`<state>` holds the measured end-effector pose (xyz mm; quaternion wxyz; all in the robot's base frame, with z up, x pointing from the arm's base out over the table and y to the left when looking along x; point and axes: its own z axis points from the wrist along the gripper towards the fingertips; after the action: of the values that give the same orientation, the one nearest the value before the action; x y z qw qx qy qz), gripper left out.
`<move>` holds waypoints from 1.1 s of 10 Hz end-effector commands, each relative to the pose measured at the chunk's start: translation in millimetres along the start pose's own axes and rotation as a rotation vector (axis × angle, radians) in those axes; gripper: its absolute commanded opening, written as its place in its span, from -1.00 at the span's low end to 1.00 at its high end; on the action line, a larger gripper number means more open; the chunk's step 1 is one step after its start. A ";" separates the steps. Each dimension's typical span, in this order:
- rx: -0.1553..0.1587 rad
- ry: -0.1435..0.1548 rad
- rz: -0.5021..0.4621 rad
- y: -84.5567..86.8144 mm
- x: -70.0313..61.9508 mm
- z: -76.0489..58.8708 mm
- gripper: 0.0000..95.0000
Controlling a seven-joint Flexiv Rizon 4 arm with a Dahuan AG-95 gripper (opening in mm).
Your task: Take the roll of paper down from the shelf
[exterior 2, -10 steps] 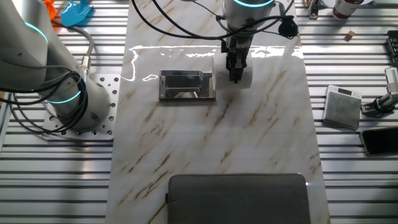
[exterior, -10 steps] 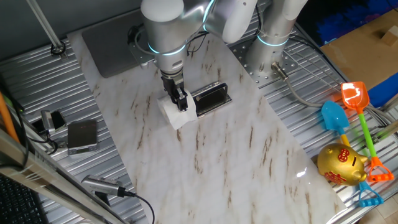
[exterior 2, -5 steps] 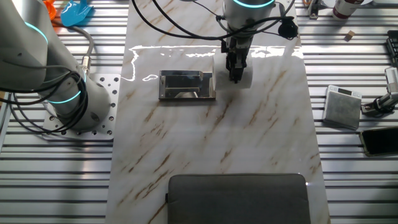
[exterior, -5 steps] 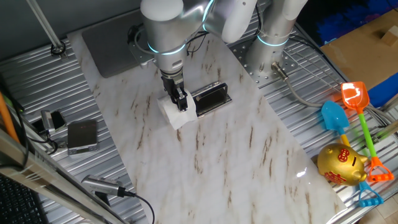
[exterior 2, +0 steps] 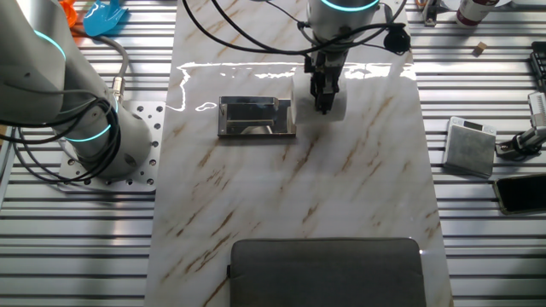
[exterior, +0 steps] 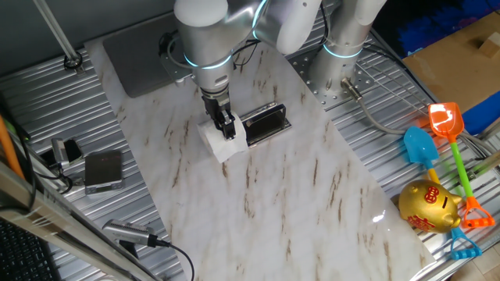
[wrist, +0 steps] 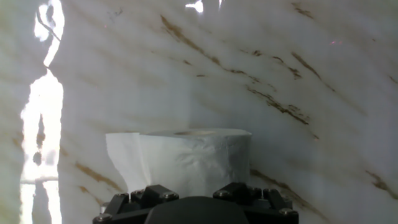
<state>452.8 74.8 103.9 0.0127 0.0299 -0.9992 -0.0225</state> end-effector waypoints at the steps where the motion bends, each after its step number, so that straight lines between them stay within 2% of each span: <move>1: -0.002 0.006 0.000 0.4 0.2 -0.8 -1.00; 7: -0.003 0.007 0.000 0.4 0.2 -0.8 -1.00; 11: -0.004 -0.005 0.004 0.2 0.3 -0.7 -1.00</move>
<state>452.2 74.7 104.4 0.0099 0.0271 -0.9993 -0.0242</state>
